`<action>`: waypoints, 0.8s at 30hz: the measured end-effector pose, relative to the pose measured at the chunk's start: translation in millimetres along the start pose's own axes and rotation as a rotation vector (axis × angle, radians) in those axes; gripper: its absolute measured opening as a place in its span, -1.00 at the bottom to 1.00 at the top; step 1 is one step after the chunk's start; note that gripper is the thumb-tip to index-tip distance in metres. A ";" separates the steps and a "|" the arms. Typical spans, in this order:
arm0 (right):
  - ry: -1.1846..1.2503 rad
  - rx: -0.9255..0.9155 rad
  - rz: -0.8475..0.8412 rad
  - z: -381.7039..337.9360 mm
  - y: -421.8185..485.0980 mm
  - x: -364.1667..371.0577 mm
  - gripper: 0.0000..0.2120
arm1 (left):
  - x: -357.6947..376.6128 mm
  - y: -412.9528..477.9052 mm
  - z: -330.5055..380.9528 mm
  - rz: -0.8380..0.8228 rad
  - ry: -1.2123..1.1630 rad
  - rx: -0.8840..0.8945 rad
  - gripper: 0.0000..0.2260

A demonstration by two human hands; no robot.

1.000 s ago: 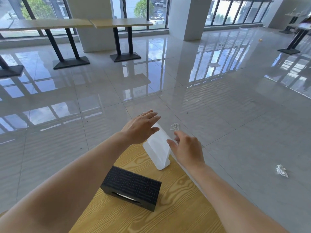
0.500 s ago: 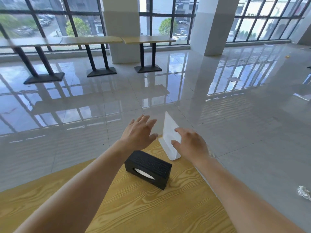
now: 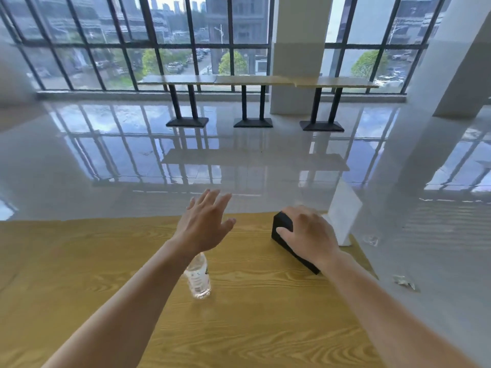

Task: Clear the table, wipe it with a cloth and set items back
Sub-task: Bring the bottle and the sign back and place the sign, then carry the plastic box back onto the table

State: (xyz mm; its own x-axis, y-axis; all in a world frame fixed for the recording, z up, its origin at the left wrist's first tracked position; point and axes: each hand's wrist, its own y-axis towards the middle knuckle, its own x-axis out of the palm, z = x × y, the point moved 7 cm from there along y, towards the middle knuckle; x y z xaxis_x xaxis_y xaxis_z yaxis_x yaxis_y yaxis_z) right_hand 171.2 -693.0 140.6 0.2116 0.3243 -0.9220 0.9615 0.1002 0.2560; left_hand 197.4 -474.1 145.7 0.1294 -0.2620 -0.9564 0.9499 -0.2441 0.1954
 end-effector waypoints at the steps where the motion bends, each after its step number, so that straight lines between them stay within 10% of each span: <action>1: -0.007 -0.033 0.002 -16.8 -3.2 2.5 -0.63 | -6.8 -13.0 -12.1 0.006 0.010 -0.027 -0.42; 24: 0.068 -0.417 -0.162 -486.4 -38.3 126.4 -0.50 | -129.4 -303.7 -375.9 0.064 0.096 -0.482 -0.40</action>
State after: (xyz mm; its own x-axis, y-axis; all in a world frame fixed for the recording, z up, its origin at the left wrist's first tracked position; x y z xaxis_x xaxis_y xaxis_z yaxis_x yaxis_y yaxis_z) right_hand 75.8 -198.3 155.6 0.0389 0.3327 -0.9422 0.8255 0.5206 0.2180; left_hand -0.8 -15.1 128.5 0.1963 -0.1693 -0.9658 0.9597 0.2352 0.1538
